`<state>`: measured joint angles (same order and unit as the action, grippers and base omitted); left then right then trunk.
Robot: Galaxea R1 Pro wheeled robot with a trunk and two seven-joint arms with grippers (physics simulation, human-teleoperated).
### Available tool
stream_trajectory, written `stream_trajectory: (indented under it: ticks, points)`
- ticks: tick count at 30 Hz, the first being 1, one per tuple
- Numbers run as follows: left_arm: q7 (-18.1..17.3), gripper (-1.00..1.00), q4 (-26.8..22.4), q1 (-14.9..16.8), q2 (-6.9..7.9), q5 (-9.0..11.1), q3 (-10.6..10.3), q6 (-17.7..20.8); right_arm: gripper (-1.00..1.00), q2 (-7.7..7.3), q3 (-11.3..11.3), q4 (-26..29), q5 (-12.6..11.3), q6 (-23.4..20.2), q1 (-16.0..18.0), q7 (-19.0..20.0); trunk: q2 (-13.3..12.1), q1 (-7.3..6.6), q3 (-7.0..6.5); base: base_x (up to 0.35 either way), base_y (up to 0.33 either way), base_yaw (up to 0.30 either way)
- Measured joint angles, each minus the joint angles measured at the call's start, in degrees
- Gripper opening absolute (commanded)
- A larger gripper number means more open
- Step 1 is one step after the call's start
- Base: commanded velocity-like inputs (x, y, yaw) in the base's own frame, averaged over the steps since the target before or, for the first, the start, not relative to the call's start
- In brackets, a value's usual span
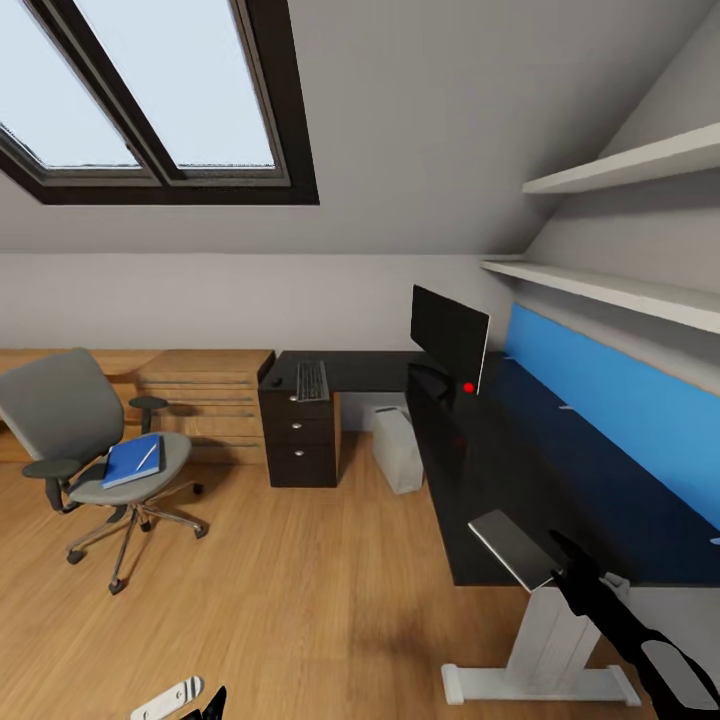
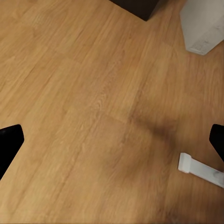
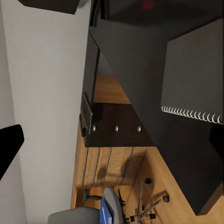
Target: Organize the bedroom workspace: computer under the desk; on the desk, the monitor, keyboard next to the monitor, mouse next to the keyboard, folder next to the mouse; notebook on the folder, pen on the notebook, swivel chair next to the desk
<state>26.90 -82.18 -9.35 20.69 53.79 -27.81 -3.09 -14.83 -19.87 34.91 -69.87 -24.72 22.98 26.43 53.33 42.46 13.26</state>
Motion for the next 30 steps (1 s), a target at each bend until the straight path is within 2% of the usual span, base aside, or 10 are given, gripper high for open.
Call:
stream_trajectory:
  ticks: [6, 9, 15, 21, 22, 24, 25, 27, 28, 30]
  points:
    - [0.0, 1.00, 0.0, 0.0, -0.14, 0.0, -0.3, 0.0, 1.00, -0.02, 0.0, 0.2, 0.3, 0.5, 0.0, -0.3, 2.4, 1.32, 1.08, 0.000, 0.000, 0.000]
    - [0.0, 1.00, 0.0, 0.0, -0.16, 0.0, -0.3, 0.0, 1.00, -0.03, 0.2, 0.4, 2.1, 2.4, 0.0, -0.5, 3.6, 1.98, 1.62, 0.000, 0.000, 0.000]
    - [0.0, 1.00, 0.0, 0.0, -0.18, 0.0, -0.3, 0.0, 1.00, -0.02, 0.2, 3.3, 9.2, 8.4, 0.0, -2.6, 6.0, 3.30, 2.70, 0.000, 0.000, 0.000]
    - [0.1, 1.00, 0.1, 0.0, -0.18, -0.4, -0.4, 0.0, 1.00, 0.02, 0.0, 10.8, 15.4, 14.2, 0.0, -8.8, 7.2, 3.96, 3.24, 0.000, 0.000, 0.000]
    - [0.1, 1.00, 0.1, 0.0, -0.20, -1.1, -0.4, 0.1, 1.00, 0.03, 0.0, 12.8, 17.4, 15.4, 0.0, -11.7, 7.2, 3.96, 3.24, 0.000, 0.000, 0.000]
    - [0.1, 1.00, 0.1, 0.0, -0.23, -2.4, -0.5, 0.1, 1.00, 0.04, 0.1, 14.5, 19.4, 16.3, 0.0, -15.0, 7.2, 3.96, 3.24, 0.000, 0.000, 0.000]
    - [0.1, 1.00, 0.3, 0.0, -0.28, -3.9, -0.5, 0.0, 1.00, 0.05, 0.2, 15.9, 21.3, 16.8, 0.0, -18.3, 7.2, 3.96, 3.24, 0.000, 0.000, 0.000]
    - [0.2, 1.00, 0.8, 0.0, -0.44, -5.6, -0.6, 0.0, 1.00, 0.05, 0.2, 17.0, 23.1, 17.0, 0.0, -21.5, 7.2, 3.96, 3.24, 0.000, 0.000, 0.000]
    - [0.2, 1.00, 2.0, 0.0, -1.04, -7.9, -0.6, 0.0, 1.00, 0.03, 0.6, 18.2, 25.1, 17.1, 0.0, -24.9, 7.2, 3.96, 3.24, 0.000, 0.000, 0.000]
    - [0.2, 1.00, 2.9, 0.0, -1.75, -9.5, -0.6, -0.1, 1.00, -0.02, 1.3, 18.7, 26.1, 16.7, 0.0, -26.3, 7.2, 3.96, 3.24, 0.000, 0.000, 0.000]
